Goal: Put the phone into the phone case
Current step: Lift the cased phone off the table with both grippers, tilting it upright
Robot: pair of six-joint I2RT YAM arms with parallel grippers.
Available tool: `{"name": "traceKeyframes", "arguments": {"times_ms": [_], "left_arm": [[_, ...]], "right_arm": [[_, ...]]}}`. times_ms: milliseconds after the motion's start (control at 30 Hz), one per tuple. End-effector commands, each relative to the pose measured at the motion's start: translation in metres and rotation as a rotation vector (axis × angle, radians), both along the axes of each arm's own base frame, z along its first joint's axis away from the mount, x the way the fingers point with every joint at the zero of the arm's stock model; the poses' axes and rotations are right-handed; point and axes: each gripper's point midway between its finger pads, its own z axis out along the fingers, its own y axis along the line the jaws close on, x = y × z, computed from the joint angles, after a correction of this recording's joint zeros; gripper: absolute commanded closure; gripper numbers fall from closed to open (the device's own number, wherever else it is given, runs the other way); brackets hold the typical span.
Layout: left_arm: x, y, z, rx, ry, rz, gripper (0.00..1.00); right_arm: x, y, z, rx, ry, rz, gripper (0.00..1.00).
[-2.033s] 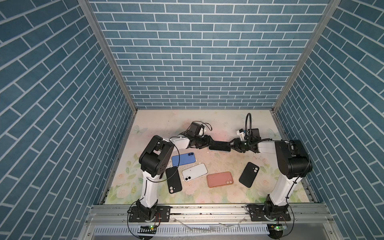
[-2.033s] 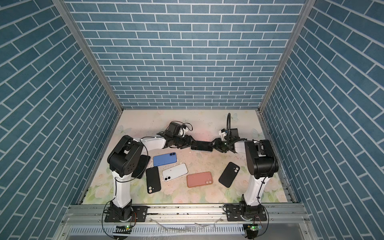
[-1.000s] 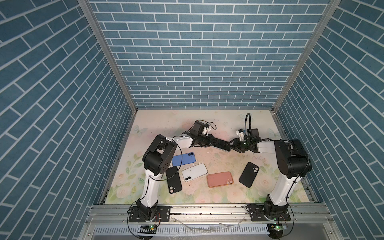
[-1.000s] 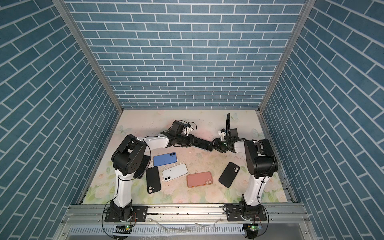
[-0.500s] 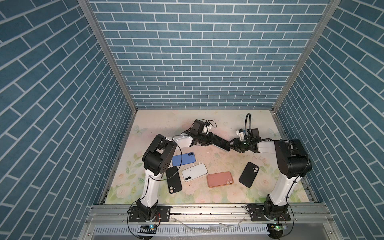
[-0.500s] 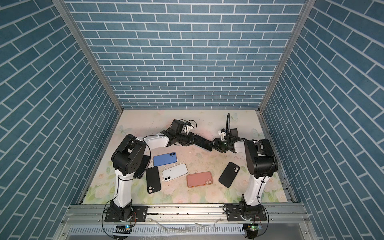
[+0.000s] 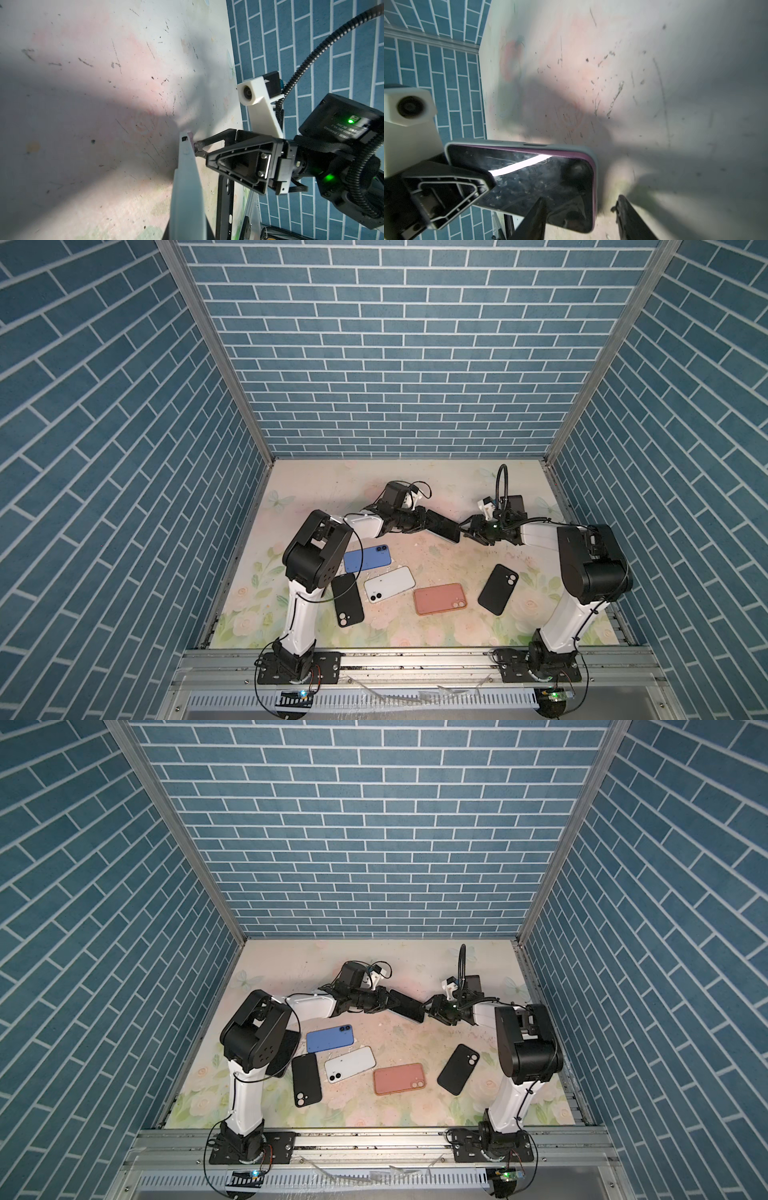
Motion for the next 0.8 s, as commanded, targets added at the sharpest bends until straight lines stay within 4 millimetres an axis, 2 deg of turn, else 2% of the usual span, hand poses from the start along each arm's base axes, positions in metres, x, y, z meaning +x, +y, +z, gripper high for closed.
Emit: {"name": "traceKeyframes", "arguments": {"times_ms": [0,167,267,433,600,667,767], "left_arm": [[0.012,0.009,0.031,-0.052,-0.084,0.011,1.00],[0.015,0.012,0.066,-0.104,-0.162,-0.039,1.00],[0.012,0.011,0.095,-0.149,-0.205,-0.105,1.00],[-0.003,0.005,0.142,-0.241,-0.257,-0.219,0.96],[-0.021,0.004,0.185,-0.333,-0.310,-0.301,1.00],[-0.027,0.004,0.198,-0.370,-0.314,-0.328,1.00],[-0.033,0.004,0.214,-0.422,-0.327,-0.353,1.00]], "right_arm": [[0.001,-0.014,0.028,0.005,-0.042,-0.042,0.44],[0.003,-0.029,0.069,0.022,-0.132,-0.065,0.44],[0.002,-0.035,0.098,0.054,-0.203,-0.064,0.44],[-0.005,-0.033,0.139,0.132,-0.309,-0.020,0.45],[-0.009,-0.028,0.175,0.290,-0.417,0.025,0.45],[-0.013,-0.026,0.194,0.362,-0.482,0.056,0.46],[-0.017,-0.023,0.210,0.433,-0.517,0.088,0.46]]}}
